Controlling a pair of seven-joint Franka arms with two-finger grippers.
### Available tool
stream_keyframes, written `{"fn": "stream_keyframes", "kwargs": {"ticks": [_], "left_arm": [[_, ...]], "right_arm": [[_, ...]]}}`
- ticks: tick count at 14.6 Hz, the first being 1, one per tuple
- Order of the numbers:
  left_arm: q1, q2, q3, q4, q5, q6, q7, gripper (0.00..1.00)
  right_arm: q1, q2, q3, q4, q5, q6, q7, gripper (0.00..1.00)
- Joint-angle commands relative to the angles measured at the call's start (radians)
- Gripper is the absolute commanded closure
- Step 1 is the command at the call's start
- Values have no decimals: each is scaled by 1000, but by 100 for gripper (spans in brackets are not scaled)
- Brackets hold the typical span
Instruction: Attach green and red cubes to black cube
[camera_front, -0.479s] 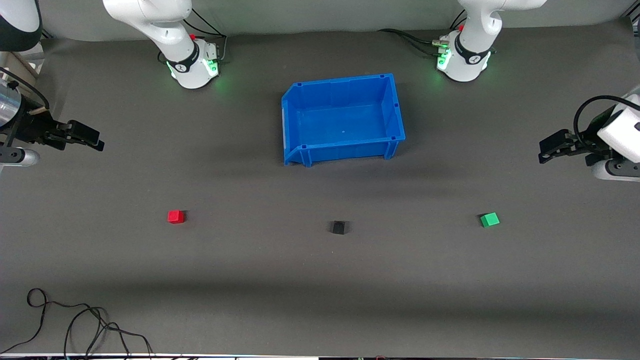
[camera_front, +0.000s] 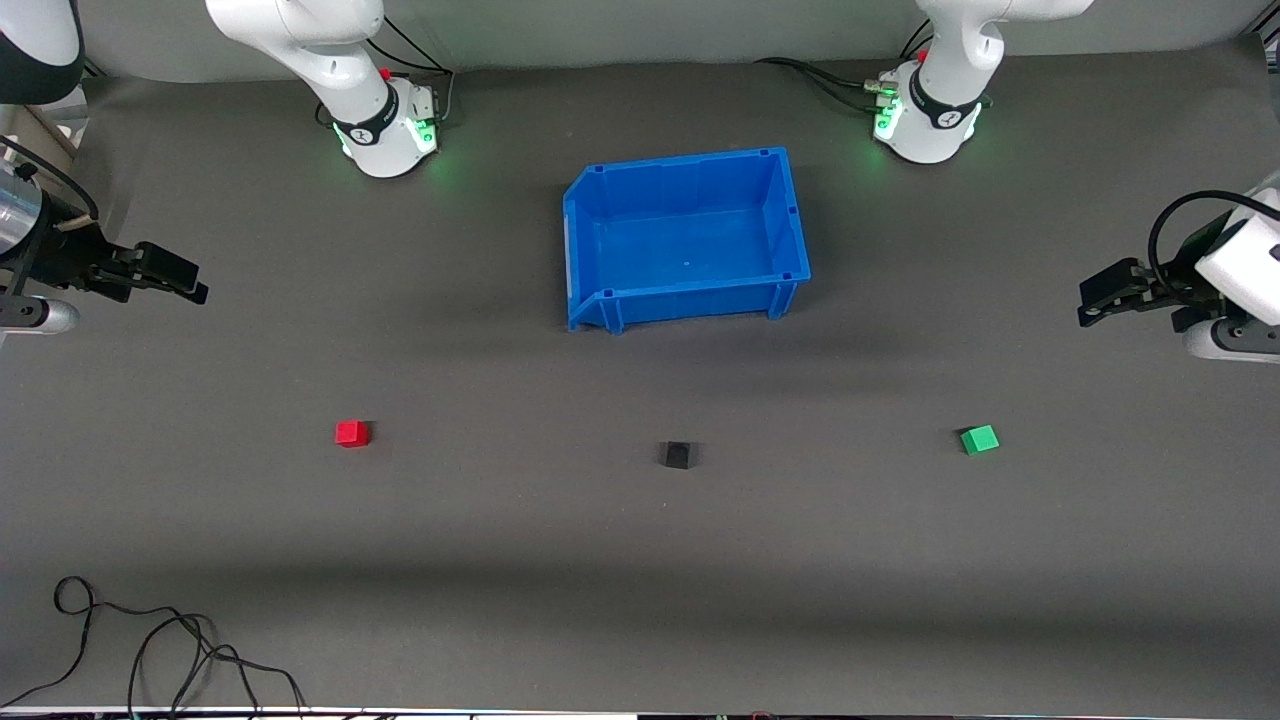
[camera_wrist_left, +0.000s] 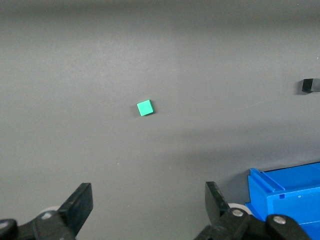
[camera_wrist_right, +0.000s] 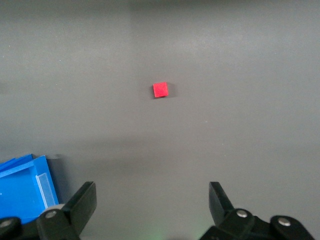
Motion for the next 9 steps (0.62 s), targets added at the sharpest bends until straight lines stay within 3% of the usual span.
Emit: {"fn": "stream_keyframes", "kwargs": {"ticks": [1, 4, 9], "left_arm": [[-13, -11, 11, 27, 11, -36, -5, 0], [-4, 3, 14, 41, -7, -50, -165, 0], [4, 46, 12, 41, -54, -44, -838, 0]], "right_arm": [[-9, 15, 2, 27, -4, -6, -18, 0], [-6, 32, 7, 30, -1, 30, -6, 0], [-4, 114, 10, 16, 1, 73, -5, 0]]}}
